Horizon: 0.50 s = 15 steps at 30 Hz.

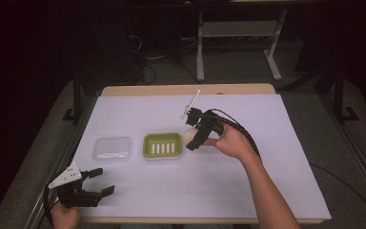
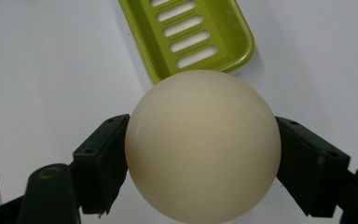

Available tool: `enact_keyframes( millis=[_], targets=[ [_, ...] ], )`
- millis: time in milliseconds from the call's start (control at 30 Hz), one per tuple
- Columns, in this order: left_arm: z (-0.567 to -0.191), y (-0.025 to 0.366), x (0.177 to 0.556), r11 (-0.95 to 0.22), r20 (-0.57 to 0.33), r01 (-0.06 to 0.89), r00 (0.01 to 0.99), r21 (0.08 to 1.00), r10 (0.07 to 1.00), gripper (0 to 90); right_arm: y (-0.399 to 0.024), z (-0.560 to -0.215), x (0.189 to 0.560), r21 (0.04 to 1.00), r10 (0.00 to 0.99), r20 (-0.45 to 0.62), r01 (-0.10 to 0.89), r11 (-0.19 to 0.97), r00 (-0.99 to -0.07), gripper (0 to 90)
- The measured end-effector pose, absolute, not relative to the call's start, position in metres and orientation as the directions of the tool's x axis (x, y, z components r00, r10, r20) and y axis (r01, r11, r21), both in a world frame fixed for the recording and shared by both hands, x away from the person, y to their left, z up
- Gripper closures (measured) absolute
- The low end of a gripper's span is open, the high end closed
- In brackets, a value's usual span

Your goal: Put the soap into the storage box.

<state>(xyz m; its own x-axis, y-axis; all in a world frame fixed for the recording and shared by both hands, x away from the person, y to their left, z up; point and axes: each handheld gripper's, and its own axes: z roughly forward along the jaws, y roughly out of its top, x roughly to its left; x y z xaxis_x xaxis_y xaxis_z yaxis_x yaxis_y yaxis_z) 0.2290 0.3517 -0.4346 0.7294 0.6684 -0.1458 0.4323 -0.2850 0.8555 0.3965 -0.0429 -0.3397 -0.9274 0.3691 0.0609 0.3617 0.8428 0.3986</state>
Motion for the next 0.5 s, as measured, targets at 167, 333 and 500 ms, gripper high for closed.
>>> enact_keyframes(
  millis=[167,333,500],
  targets=[
    [-0.435,0.351,0.229,-0.278,-0.148,0.431,0.728,0.859,0.669,12.8,-0.037,-0.338,0.397,0.395,0.353,0.053,0.345,0.852,-0.934,22.3],
    [-0.434,0.351,0.229,-0.279,-0.147,0.43,0.728,0.859,0.67,12.8,-0.031,-0.336,0.398,0.402,0.341,0.054,0.333,0.853,-0.939,22.3],
    [-0.434,0.351,0.229,-0.284,-0.142,0.427,0.731,0.858,0.668,12.8,-0.028,-0.335,0.399,0.41,0.337,0.058,0.33,0.85,-0.94,22.3]
  ],
)
